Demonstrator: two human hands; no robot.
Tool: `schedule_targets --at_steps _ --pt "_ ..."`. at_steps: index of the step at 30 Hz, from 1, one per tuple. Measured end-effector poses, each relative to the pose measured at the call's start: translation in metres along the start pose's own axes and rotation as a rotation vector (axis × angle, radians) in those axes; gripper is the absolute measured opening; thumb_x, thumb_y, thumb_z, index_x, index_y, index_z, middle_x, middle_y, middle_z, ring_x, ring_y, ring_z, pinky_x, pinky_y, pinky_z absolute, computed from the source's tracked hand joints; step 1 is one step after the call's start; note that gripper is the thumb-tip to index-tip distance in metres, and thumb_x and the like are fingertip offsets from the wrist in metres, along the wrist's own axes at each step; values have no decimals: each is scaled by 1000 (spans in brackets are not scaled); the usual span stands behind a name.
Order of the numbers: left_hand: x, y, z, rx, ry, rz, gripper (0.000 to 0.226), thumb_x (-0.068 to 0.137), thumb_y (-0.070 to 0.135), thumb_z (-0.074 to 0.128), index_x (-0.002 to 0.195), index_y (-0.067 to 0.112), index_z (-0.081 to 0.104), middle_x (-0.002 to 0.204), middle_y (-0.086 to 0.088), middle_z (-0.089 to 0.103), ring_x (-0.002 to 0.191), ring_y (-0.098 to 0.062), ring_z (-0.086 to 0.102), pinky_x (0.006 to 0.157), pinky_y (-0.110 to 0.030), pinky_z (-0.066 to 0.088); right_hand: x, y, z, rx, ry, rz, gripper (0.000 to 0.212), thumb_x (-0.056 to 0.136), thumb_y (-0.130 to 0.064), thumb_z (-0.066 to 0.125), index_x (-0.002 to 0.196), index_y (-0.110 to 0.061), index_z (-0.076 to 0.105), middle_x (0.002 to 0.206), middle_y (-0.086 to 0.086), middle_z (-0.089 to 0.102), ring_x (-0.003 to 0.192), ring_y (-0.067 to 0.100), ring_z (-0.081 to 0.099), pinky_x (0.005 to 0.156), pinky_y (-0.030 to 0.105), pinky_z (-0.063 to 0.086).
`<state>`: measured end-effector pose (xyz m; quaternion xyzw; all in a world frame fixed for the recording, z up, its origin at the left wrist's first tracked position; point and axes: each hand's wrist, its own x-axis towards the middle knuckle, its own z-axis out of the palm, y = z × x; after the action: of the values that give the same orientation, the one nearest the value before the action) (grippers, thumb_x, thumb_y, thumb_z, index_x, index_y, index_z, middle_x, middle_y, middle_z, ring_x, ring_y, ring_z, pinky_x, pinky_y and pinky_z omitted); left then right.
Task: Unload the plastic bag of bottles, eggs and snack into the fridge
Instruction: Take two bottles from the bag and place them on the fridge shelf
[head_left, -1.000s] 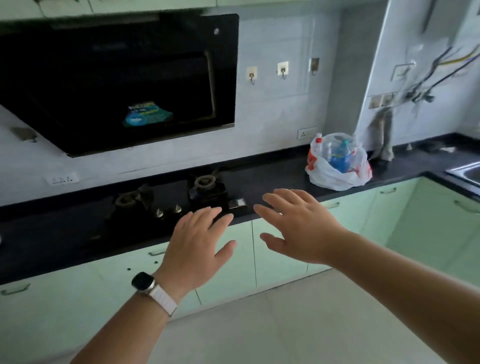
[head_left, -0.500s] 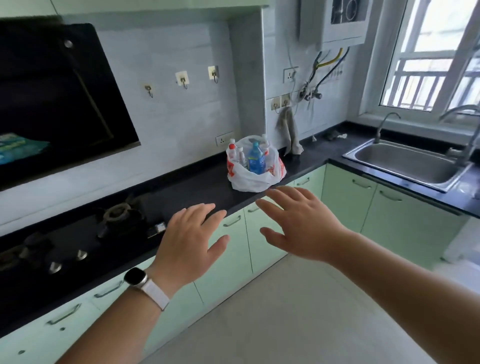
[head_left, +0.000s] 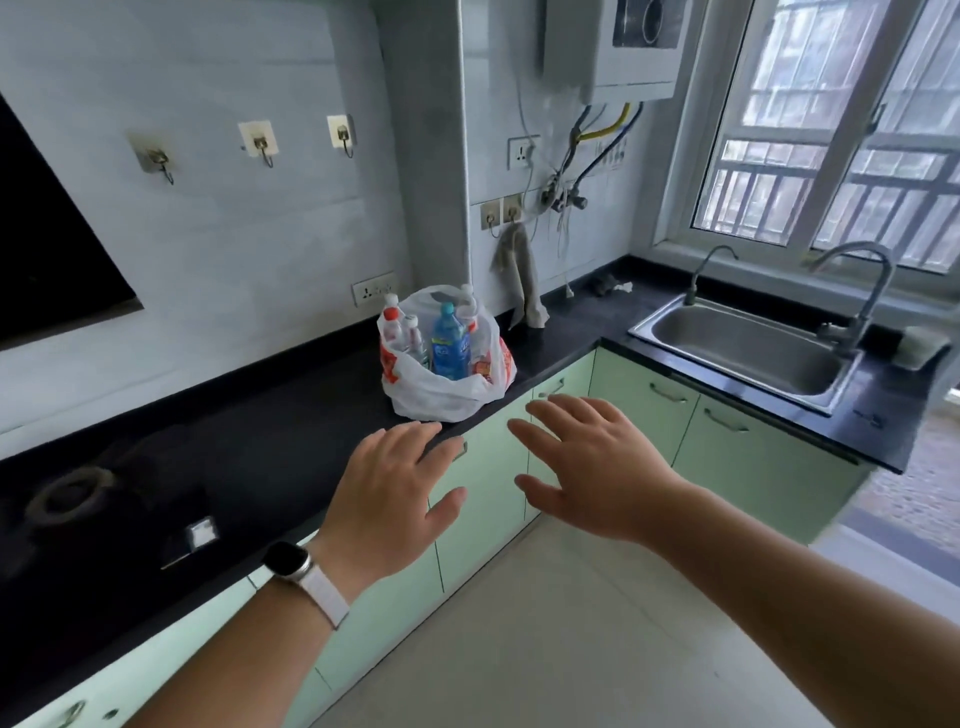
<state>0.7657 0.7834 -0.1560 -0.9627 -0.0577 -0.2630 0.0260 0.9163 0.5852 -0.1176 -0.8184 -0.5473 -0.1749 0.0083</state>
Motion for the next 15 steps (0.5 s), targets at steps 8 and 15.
schedule_targets --at_steps 8,15 --pt "58 -79 52 -3 -38 -4 47 88 47 52 124 18 62 119 -6 63 110 -29 60 94 -51 49 93 21 39 -4 -12 7 59 90 -59 41 135 -23 54 133 2 59 123 25 54 104 41 41" --pt "91 -115 86 0 -104 -23 45 88 48 50 122 20 62 120 -6 63 111 -29 60 96 -48 48 136 43 71 11 -62 9 60 91 -60 39 137 -26 51 135 0 57 125 24 53 105 41 41"
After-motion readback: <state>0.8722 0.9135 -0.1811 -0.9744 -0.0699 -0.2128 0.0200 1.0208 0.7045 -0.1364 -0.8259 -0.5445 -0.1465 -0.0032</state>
